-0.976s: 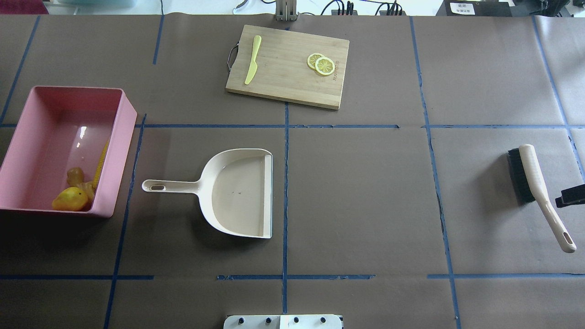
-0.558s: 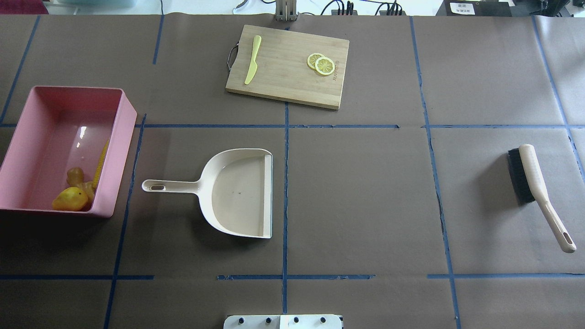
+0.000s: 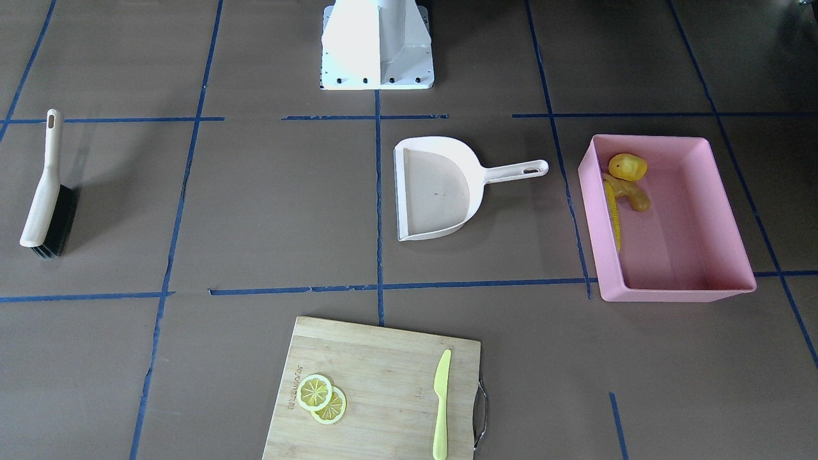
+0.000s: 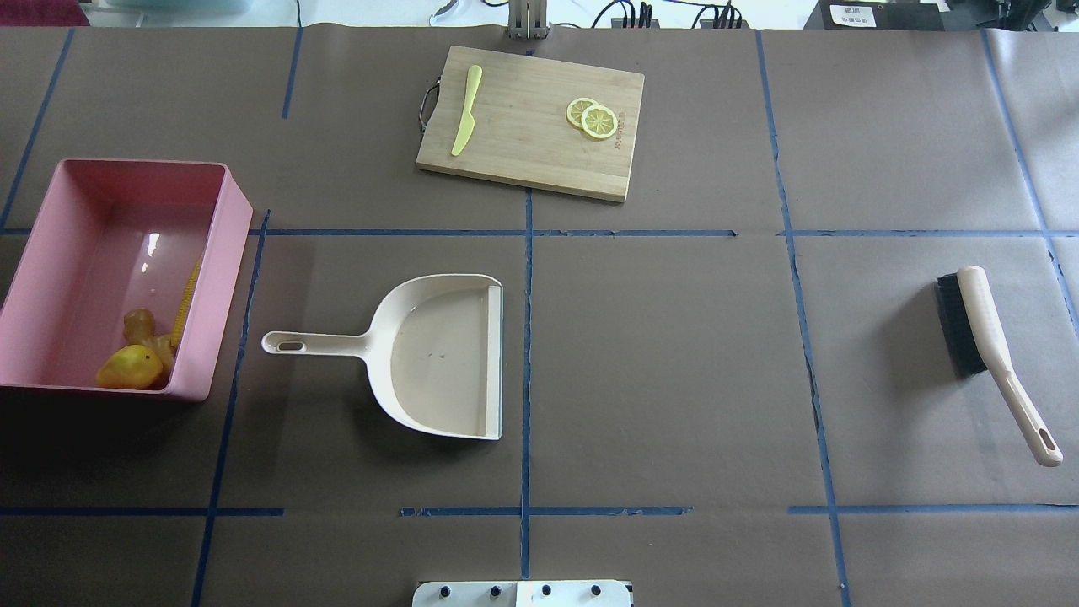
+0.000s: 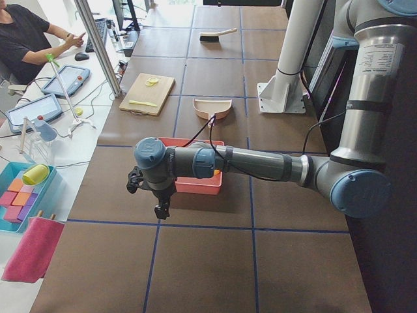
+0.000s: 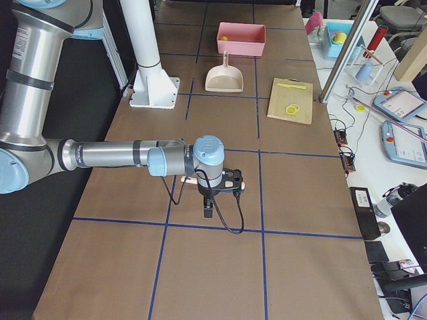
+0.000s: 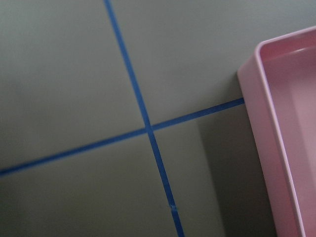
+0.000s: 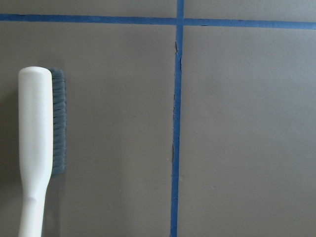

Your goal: Sweep and dump trash into bin

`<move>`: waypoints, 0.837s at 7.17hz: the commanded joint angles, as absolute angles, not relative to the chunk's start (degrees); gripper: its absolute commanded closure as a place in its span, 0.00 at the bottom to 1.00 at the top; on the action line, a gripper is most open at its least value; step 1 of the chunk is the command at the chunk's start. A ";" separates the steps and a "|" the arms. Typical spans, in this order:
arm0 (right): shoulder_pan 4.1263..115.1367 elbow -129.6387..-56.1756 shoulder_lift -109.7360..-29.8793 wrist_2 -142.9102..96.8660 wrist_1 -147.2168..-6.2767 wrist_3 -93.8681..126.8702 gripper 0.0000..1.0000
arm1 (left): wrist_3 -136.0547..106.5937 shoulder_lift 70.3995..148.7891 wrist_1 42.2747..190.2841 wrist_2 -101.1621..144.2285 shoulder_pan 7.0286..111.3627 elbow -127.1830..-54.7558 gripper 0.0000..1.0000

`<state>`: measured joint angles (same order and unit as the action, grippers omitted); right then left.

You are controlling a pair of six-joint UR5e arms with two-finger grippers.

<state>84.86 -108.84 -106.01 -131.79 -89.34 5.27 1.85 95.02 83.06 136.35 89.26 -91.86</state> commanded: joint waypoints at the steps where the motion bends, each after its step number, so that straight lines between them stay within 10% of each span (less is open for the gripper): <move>1: 85.78 -104.25 -102.68 -131.75 -91.40 2.90 0.00 | -2.90 94.75 82.44 136.32 92.62 -93.24 0.00; 6: 86.31 -103.27 -102.39 -132.19 -90.79 3.78 0.00 | -3.07 91.06 82.62 135.79 92.55 -96.67 0.00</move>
